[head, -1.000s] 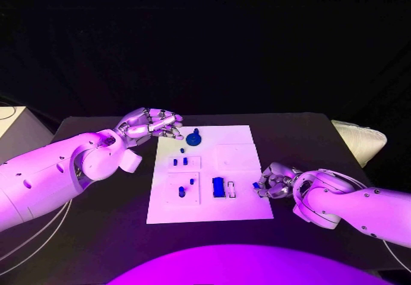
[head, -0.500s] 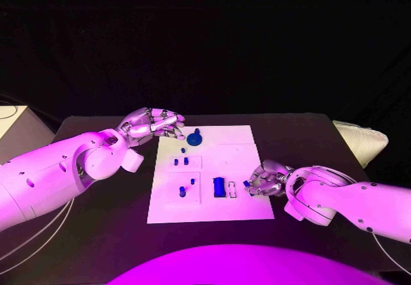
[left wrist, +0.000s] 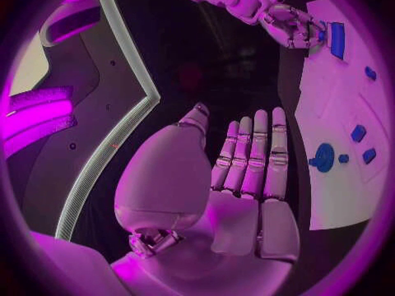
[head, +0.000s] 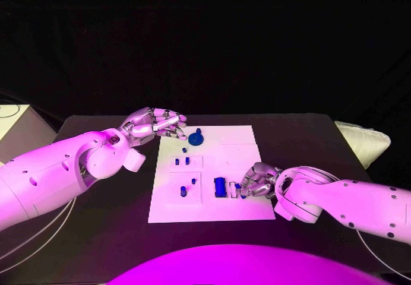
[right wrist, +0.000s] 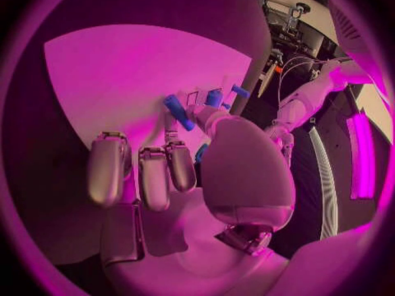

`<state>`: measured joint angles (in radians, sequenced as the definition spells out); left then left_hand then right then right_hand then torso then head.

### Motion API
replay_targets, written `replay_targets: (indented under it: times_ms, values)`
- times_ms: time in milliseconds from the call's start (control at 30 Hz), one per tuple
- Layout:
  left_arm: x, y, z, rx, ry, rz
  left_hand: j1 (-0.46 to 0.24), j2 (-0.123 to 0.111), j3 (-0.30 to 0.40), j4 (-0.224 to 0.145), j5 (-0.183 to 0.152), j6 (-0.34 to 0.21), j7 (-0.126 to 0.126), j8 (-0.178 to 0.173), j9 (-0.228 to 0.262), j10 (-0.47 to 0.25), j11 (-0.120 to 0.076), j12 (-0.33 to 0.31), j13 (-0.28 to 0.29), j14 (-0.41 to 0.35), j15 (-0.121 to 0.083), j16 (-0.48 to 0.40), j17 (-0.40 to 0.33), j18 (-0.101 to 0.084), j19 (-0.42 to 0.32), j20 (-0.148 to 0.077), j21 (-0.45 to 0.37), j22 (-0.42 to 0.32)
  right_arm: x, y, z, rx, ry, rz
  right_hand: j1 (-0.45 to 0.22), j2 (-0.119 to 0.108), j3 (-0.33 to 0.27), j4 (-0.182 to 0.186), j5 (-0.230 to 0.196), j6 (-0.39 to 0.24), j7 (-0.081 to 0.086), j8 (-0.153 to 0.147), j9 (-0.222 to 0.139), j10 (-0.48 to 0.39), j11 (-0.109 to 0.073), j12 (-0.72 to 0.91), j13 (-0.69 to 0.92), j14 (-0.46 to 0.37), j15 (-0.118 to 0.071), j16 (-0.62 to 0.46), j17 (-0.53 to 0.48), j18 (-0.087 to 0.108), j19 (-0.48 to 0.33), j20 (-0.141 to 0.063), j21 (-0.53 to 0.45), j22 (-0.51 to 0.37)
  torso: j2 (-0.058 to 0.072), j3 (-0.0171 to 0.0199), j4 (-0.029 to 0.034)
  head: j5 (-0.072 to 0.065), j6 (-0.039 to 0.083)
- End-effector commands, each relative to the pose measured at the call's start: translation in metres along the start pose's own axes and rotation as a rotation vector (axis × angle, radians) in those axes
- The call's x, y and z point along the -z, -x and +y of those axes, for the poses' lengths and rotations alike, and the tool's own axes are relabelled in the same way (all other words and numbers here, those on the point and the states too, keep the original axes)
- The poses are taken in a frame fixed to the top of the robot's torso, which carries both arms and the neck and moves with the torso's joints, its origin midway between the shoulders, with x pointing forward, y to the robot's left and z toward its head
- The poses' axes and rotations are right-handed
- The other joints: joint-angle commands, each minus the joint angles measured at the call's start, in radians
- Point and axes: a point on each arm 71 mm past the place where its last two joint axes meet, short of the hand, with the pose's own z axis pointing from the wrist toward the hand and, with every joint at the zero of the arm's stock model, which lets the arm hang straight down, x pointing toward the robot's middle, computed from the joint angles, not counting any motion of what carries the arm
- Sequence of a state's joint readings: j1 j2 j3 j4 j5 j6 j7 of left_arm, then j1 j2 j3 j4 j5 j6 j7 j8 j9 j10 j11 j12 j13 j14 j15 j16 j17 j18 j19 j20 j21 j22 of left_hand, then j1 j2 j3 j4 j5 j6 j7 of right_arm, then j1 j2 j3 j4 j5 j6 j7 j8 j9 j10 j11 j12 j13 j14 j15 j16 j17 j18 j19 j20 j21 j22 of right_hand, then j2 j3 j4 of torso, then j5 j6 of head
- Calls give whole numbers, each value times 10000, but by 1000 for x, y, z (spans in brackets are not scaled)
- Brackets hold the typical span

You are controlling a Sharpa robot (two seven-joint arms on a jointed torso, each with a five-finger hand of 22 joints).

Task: Assemble the parts on the task board

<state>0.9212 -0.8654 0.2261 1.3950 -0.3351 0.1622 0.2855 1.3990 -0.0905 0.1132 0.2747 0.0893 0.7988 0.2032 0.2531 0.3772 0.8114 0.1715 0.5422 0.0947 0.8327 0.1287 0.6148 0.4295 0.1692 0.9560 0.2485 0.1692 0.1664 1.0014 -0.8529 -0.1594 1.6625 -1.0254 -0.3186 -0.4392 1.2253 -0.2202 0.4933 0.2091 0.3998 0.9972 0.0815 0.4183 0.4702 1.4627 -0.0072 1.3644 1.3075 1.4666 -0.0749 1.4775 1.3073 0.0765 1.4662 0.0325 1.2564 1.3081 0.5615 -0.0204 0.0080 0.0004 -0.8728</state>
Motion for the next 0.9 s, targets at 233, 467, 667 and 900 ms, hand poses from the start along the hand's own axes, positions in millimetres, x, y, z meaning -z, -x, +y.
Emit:
replay_targets:
  times_ms: [233,467,667,900]
  values:
    - [0,-2,0,83,-20,229,72,17,-39,5,-36,10,226,13,-13,-16,40,-40,16,17,37,-72,18,140,48,-7,-72,-19,-2,-3,2,-38,-66,153,-579,-17,-14,101,-711,18,-67,7,-23,52,41,6,1327,743,33,74,1226,-174,395,-13,-22,971,-6,-3,2,54,2]
    - [1,-1,0,73,11,237,72,17,-39,5,-36,10,226,13,-13,-16,40,-40,16,17,37,-72,18,140,48,-7,-72,-19,-3,-4,4,-131,-32,97,-617,-3,-15,112,-742,31,-72,14,-19,69,39,35,1346,747,32,86,1245,-181,403,-13,12,990,-7,-14,0,91,2]
    - [1,-1,0,71,47,254,66,24,-52,16,-40,9,228,14,-15,-20,42,-43,16,18,38,-78,20,140,53,-6,-78,-25,-4,-5,5,-115,-62,197,-617,3,-11,110,-742,34,-75,16,-18,71,37,39,1348,748,32,88,1248,-182,405,-13,18,994,-3,-17,3,112,2]
    - [2,0,0,61,101,269,52,35,-71,36,-44,8,232,16,-17,-24,45,-46,16,17,40,-86,22,139,58,-5,-88,-33,-6,-5,7,-98,-90,197,-680,23,-11,126,-753,64,-85,34,-10,90,29,69,1368,752,26,98,1264,-187,414,-16,49,1013,-3,-13,-3,128,2]
